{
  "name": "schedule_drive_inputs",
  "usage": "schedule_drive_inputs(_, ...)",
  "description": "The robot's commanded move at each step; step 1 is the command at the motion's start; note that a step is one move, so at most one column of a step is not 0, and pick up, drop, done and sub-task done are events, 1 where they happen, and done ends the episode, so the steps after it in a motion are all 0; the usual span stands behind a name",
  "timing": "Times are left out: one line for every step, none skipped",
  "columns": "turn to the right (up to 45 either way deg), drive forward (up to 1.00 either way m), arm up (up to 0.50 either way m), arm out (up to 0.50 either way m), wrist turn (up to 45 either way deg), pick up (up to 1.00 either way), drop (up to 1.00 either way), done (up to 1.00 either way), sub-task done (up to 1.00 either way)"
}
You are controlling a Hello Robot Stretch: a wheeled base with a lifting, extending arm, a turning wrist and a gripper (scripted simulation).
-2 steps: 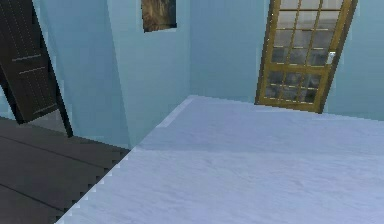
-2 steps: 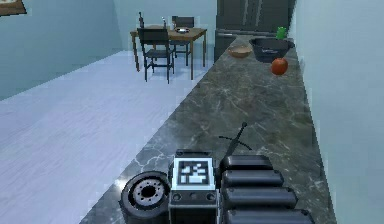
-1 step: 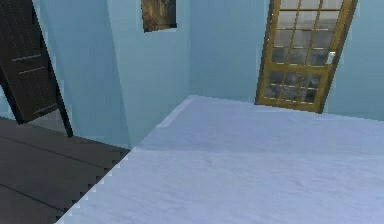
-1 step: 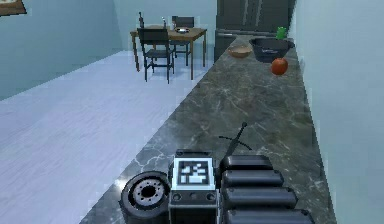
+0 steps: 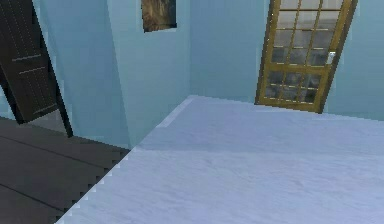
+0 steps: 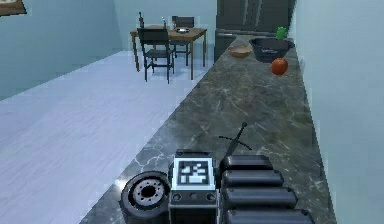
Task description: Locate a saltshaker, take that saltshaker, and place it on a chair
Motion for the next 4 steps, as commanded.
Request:
schedule_drive_inputs(15.0,0.0,0.0,0.0,0.0,0.0,0.0,0.0,0.0)
schedule_drive_inputs(0.0,0.45,0.0,0.0,0.0,0.0,0.0,0.0,0.0)
schedule_drive_inputs(45.0,0.0,0.0,0.0,0.0,0.0,0.0,0.0,0.0)
schedule_drive_inputs(6.0,0.0,0.0,0.0,0.0,0.0,0.0,0.0,0.0)
